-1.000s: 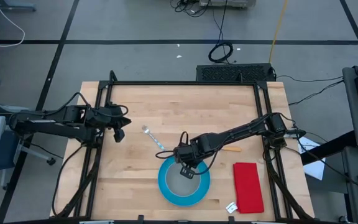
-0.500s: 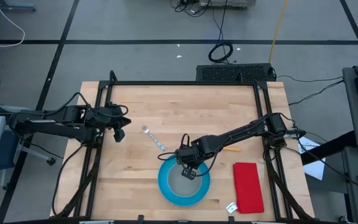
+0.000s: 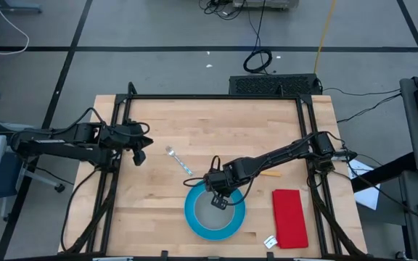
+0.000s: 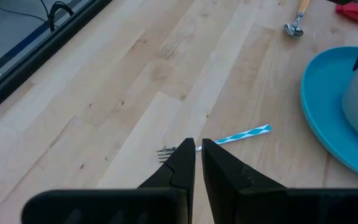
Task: Pick and place plate/cup/fork/spoon on tray
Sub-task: Put the gray bowl on the blue plate
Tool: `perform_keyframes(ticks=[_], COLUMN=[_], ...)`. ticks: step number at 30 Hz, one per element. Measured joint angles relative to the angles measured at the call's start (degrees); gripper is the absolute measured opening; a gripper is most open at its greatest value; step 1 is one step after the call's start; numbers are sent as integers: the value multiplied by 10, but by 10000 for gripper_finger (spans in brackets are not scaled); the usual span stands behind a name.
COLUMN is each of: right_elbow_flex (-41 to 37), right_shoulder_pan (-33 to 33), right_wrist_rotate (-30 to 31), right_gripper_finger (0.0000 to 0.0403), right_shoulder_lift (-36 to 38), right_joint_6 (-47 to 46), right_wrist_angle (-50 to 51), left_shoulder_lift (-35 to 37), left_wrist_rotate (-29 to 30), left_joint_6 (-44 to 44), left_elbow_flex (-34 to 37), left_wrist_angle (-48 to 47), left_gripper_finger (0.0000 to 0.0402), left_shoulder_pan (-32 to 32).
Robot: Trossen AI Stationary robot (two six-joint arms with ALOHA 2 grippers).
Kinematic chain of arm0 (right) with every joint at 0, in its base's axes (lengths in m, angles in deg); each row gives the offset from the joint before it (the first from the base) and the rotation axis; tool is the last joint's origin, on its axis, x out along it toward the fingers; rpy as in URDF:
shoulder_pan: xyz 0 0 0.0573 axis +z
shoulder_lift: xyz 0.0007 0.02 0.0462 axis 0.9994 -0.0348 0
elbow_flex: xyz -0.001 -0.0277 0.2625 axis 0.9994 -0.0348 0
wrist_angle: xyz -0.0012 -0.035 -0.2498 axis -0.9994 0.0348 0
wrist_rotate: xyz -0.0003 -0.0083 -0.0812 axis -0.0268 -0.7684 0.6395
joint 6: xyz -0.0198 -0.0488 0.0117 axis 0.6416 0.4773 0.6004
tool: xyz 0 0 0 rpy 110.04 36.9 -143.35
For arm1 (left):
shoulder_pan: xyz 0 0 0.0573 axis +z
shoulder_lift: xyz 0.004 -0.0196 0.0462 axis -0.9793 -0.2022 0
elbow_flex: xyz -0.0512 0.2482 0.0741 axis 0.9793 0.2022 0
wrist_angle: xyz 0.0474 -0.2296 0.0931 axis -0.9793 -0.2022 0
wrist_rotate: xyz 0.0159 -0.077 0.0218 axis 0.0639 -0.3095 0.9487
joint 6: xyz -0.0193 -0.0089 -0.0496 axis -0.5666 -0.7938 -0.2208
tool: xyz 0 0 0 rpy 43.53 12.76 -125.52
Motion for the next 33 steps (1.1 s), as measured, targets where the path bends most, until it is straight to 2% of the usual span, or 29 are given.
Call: perform_keyframes(ticks=[33], right_elbow_flex=[0], right_shoulder_pan=[-2], right_wrist_rotate=[-1], right_gripper_finger=[13], right_shoulder_lift=[0], right_joint_6=[26], right_wrist_angle=[-1], left_shoulder_lift=[0], left_wrist_rotate=[0], left_joint_6=[1], left_elbow_flex=[0], left_wrist_angle=[0], left_gripper_finger=[31], left_shoulder_pan=[0])
